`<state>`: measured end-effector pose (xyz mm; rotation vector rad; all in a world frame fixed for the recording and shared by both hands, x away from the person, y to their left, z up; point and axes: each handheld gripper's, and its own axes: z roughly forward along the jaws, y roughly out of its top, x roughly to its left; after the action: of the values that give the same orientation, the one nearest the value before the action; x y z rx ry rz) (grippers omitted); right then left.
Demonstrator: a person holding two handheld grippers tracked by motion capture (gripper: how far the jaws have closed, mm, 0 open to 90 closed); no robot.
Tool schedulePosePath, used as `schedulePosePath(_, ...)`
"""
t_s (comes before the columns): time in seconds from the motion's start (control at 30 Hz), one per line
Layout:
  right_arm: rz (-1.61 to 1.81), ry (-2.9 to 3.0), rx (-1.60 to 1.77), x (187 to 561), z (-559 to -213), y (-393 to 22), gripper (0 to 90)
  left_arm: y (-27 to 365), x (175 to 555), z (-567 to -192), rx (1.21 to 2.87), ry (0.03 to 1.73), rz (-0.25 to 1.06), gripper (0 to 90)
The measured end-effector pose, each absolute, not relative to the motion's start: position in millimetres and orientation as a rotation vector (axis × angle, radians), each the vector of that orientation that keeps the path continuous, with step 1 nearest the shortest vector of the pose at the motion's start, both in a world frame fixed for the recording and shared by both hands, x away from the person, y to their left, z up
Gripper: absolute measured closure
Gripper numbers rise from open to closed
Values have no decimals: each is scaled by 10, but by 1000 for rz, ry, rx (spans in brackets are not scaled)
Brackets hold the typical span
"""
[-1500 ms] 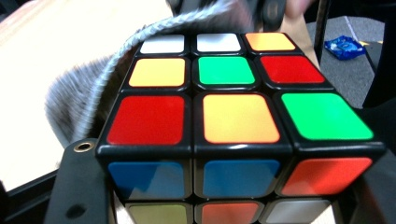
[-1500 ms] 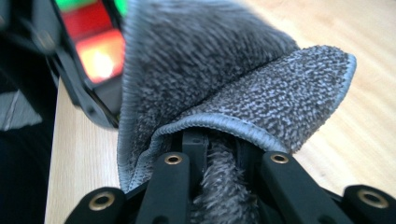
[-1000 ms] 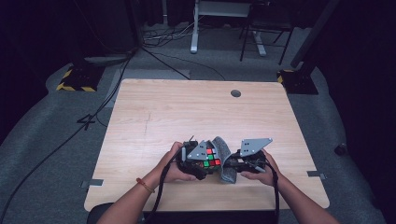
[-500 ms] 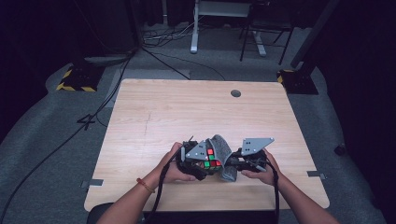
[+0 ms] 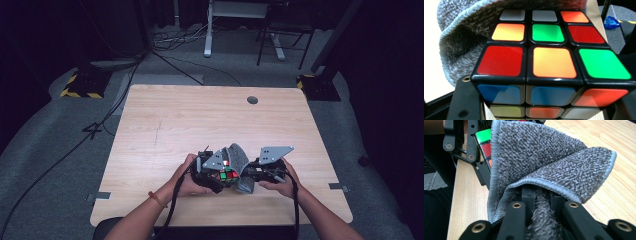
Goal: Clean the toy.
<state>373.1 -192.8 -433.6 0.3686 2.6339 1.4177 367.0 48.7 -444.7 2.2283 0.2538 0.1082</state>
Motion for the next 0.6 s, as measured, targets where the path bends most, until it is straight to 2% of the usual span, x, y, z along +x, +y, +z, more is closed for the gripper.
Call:
schedulePosePath(0.1,1425,2634,373,3738,-4344,-1931,790,504,3695,-4460,2202,273,66,325)
schedulePosePath(0.17,1426,2634,382,3744,-4347,-1931,790,491,3683,-4463,2222,265,97,327)
schedulePosePath(0.2,1401,2641,390,3747,-4360,-1922,789,440,3639,-4469,2284,230,181,327)
schedulePosePath(0.3,1390,2639,388,3748,-4388,-1920,790,399,3607,-4481,2337,211,233,320)
schedulePosePath(0.6,1479,2595,385,3745,-4346,-1972,791,368,3619,-4552,2397,206,264,290)
